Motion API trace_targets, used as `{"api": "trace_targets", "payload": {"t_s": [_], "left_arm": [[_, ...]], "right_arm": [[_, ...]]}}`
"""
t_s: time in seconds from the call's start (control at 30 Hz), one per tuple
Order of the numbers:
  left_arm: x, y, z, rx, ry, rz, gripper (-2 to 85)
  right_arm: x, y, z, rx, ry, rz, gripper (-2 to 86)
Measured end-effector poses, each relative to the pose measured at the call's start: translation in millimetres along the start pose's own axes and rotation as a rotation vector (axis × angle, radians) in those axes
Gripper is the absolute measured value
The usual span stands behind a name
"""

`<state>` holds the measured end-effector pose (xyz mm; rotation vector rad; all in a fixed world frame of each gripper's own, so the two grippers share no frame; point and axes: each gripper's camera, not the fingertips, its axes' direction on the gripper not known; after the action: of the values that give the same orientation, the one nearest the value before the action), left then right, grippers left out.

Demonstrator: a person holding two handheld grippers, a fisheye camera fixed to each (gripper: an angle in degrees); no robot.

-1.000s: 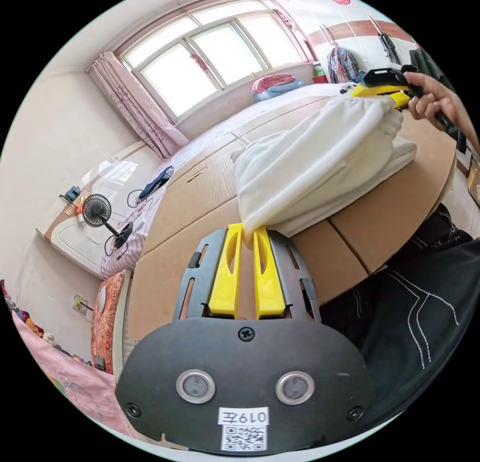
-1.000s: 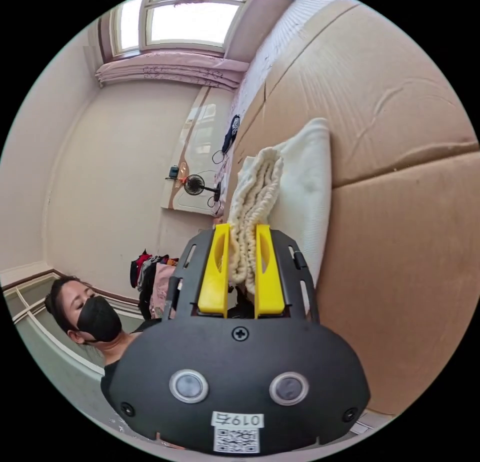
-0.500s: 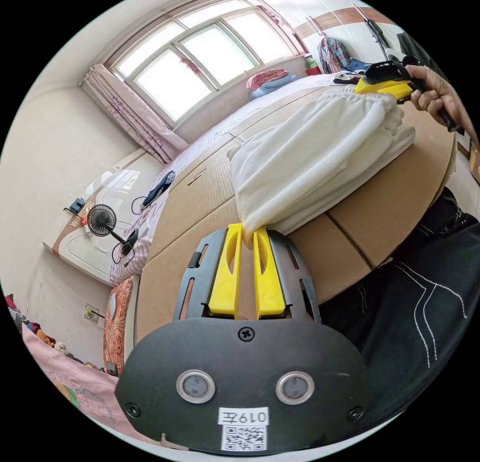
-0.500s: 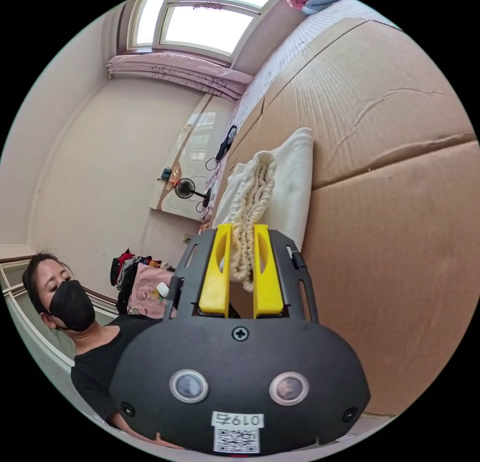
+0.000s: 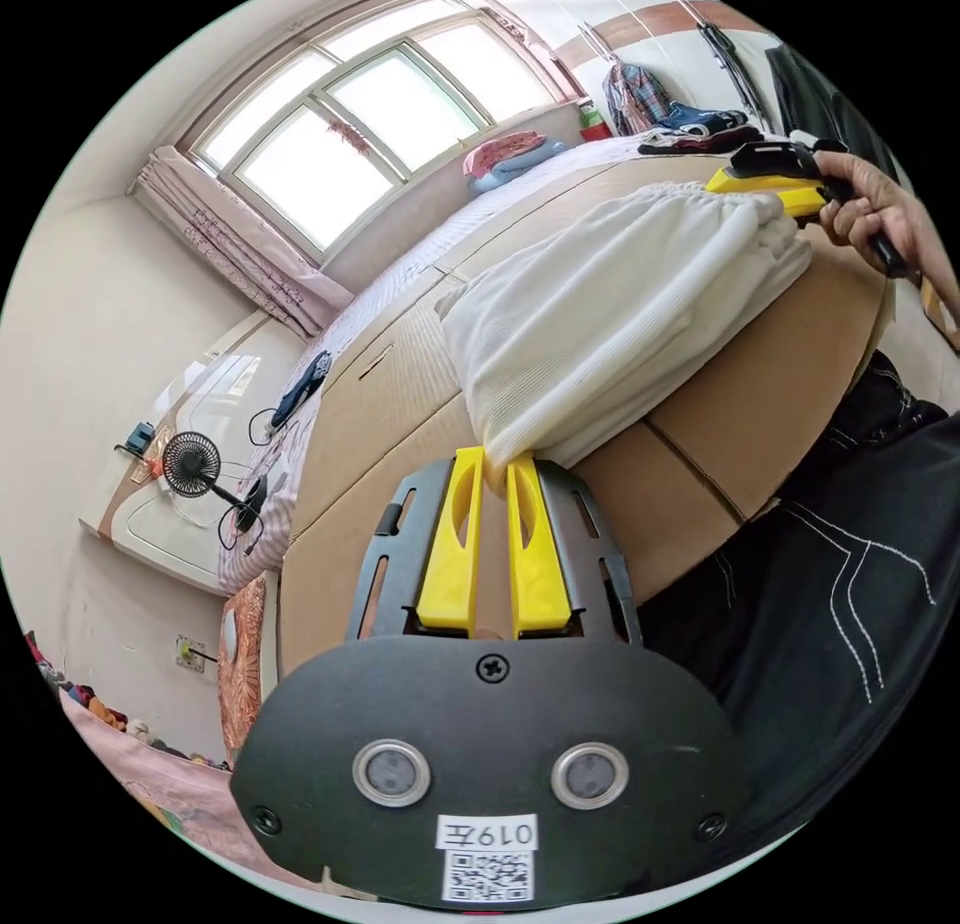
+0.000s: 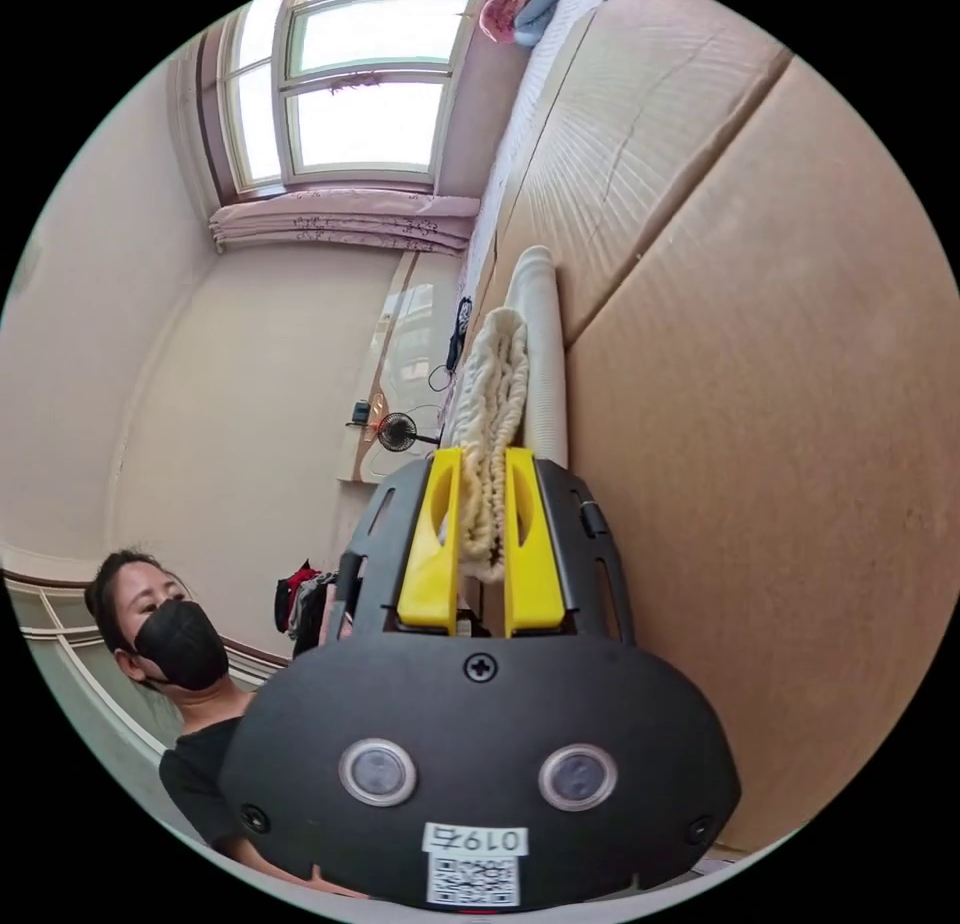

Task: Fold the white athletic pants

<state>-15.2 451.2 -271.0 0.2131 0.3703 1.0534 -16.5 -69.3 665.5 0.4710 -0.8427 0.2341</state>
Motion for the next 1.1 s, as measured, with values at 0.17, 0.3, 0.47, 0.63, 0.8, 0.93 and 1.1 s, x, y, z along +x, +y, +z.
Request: {"api": "trace_targets", "payload": {"t_s": [0.17,0.3,0.47,0.63,0.8,0.93,1.1], "left_arm": [[-52,9,-5,0.013,0.180,-0.081,0.6],[-94,16,-2,0.001,0.345,-0.204,0.5],[-122,17,-15,0.000,0.351,-0.218,0.6],[-132,15,-38,0.000,0.239,-0.091,0.8],[-159,16,-56,-0.003,0.240,-0.033,0.7],[-200,12,-64,0.002,0.291,-0.037,0.7],[-253,5,-70,0.011,0.348,-0.070,1.1]], "right_arm": [[9,-8,-8,-0.037,-0.015,-0.008,7.0],[10,-13,-13,-0.063,-0.016,-0.011,6.9],[11,-16,-23,-0.081,-0.063,0.064,7.7],[-12,-15,-37,-0.122,0.003,0.011,8.8],[-37,-6,-40,-0.223,0.086,-0.044,10.2],[-59,-8,-45,-0.242,0.131,-0.094,8.5],[-70,-10,-55,-0.258,0.145,-0.099,8.0]]}}
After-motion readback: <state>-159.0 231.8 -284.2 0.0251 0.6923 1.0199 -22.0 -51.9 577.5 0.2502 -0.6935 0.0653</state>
